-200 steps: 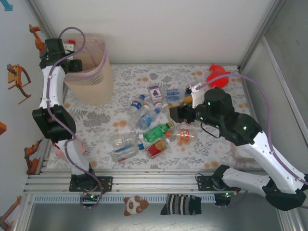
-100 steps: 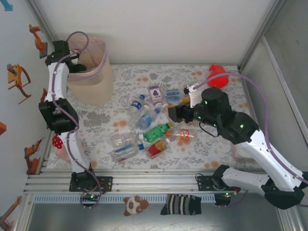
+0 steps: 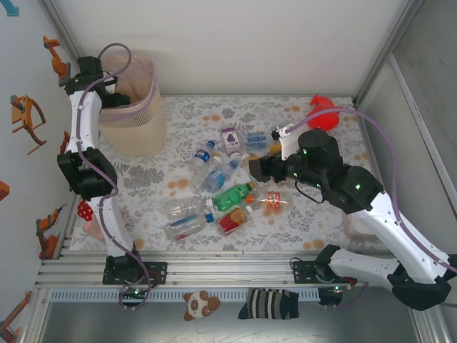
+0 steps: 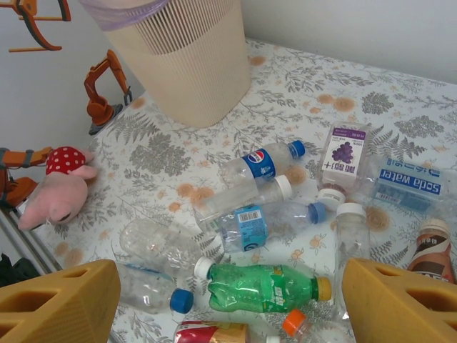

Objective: Put the plastic bottles in the bin

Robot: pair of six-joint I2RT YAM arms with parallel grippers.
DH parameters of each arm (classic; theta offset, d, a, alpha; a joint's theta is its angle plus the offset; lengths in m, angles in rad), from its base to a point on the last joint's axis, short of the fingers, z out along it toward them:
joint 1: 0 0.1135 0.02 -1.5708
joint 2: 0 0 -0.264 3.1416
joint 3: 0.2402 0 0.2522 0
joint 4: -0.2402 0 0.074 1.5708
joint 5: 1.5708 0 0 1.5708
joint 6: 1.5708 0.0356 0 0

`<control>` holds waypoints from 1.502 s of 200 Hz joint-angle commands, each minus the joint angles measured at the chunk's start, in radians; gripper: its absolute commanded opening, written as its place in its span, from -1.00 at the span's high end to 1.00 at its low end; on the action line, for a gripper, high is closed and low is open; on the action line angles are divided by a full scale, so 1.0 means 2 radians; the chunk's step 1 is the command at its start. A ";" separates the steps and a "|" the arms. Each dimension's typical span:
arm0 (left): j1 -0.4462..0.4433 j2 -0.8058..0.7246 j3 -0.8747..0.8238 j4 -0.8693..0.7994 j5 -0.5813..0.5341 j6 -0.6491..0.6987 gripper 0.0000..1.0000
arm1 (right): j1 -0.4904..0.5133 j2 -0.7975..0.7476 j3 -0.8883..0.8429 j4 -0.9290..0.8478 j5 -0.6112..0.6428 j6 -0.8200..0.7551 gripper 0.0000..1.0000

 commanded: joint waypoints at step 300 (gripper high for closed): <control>-0.294 -0.485 -0.556 -0.017 0.177 0.152 -0.42 | -0.088 0.027 -0.035 -0.005 -0.029 -0.023 -0.56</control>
